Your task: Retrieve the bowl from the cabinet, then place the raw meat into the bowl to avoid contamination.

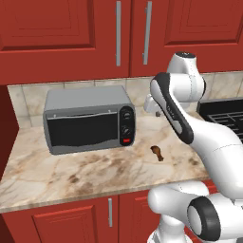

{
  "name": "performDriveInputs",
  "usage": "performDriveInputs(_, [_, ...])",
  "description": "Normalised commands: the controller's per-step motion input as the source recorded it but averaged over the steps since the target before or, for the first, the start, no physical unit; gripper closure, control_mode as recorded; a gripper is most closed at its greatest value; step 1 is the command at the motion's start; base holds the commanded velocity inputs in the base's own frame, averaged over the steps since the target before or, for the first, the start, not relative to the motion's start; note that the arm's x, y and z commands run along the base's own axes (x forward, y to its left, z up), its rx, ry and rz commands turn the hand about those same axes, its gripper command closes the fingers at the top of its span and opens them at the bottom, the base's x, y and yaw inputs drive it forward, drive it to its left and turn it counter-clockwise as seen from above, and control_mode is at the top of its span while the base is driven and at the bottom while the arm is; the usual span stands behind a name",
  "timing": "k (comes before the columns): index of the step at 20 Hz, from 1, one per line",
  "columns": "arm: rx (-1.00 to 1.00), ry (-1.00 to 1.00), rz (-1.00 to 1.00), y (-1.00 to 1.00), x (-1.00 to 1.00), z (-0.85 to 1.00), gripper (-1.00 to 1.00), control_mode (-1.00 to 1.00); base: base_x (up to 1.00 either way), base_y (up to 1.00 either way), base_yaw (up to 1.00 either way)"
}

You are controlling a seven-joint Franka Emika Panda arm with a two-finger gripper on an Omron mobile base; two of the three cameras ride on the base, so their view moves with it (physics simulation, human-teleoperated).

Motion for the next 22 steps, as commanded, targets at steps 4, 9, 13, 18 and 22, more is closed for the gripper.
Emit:
performDriveInputs(4, [-0.01,-0.02,0.0,0.01,-0.05,0.0,-1.0,-1.0,0.0,0.0,0.0])
performDriveInputs(9, [-0.01,-0.16,0.0,0.02,-0.24,0.06,-1.0,-1.0,0.0,0.0,0.0])
performDriveInputs(13, [-0.03,-0.22,-0.05,0.16,-0.1,0.25,-1.0,-1.0,0.0,0.0,0.0])
performDriveInputs(18, [-0.02,-0.22,-0.08,0.34,-0.12,0.36,-1.0,-1.0,0.0,0.0,0.0])
performDriveInputs(22, [0.0,-0.2,-0.13,0.24,-0.07,0.5,-1.0,-1.0,0.0,0.0,0.0])
